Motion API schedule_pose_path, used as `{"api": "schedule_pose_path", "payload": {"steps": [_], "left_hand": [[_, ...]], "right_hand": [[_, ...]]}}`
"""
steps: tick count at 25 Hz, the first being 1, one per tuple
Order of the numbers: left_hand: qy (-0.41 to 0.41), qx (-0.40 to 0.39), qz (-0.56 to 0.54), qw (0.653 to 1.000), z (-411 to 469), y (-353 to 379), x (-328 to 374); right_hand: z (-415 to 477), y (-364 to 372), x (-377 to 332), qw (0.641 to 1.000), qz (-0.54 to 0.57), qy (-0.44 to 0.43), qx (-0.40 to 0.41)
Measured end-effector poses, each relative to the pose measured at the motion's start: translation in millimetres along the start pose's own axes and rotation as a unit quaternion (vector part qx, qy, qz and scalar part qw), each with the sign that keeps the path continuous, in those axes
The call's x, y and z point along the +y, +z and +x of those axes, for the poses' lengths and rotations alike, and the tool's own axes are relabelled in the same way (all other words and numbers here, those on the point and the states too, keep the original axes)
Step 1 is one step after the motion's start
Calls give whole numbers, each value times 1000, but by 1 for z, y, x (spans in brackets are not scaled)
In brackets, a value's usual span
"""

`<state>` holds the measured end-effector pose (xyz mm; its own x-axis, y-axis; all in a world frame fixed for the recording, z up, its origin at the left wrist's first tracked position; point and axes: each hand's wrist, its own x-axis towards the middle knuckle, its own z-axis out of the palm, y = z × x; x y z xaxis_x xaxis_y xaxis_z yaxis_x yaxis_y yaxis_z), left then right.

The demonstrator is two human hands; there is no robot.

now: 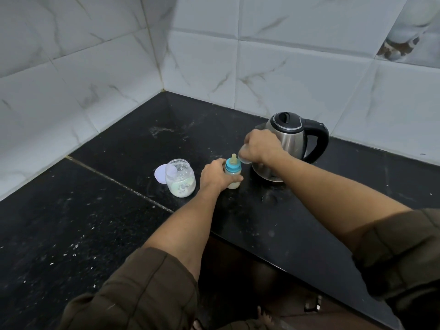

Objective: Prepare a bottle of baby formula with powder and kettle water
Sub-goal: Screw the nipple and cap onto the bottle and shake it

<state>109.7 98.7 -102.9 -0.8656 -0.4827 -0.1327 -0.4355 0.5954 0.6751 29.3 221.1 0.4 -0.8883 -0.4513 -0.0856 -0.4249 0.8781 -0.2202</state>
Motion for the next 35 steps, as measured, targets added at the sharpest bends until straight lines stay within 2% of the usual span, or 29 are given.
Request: {"api": "schedule_pose_path", "payload": {"steps": [4, 7, 11, 15, 27, 30, 32, 35], "left_hand": [[-4, -17, 17, 1000, 4, -2, 1], [-5, -19, 29, 999, 7, -3, 1], [-3, -24, 38, 999, 9, -6, 0], [-5, -29, 26, 999, 11, -6, -1], [0, -30, 29, 999, 14, -9, -1], [5, -25, 31, 999, 12, -11, 2], [9, -11, 27, 1000, 12, -14, 5], [17, 4, 2, 1000, 15, -30, 14]], "right_hand": [[7, -13, -13, 999, 14, -34, 22], [8, -7, -20, 997, 15, -79, -19], [10, 9, -25, 988, -63, -131, -56], [18, 15, -25, 979, -119, -141, -82], [25, 21, -30, 960, -184, -192, -94], [26, 20, -12, 958, -146, -222, -107], [25, 27, 9, 961, -65, -243, -118], [22, 35, 31, 964, 72, -227, -117]]}}
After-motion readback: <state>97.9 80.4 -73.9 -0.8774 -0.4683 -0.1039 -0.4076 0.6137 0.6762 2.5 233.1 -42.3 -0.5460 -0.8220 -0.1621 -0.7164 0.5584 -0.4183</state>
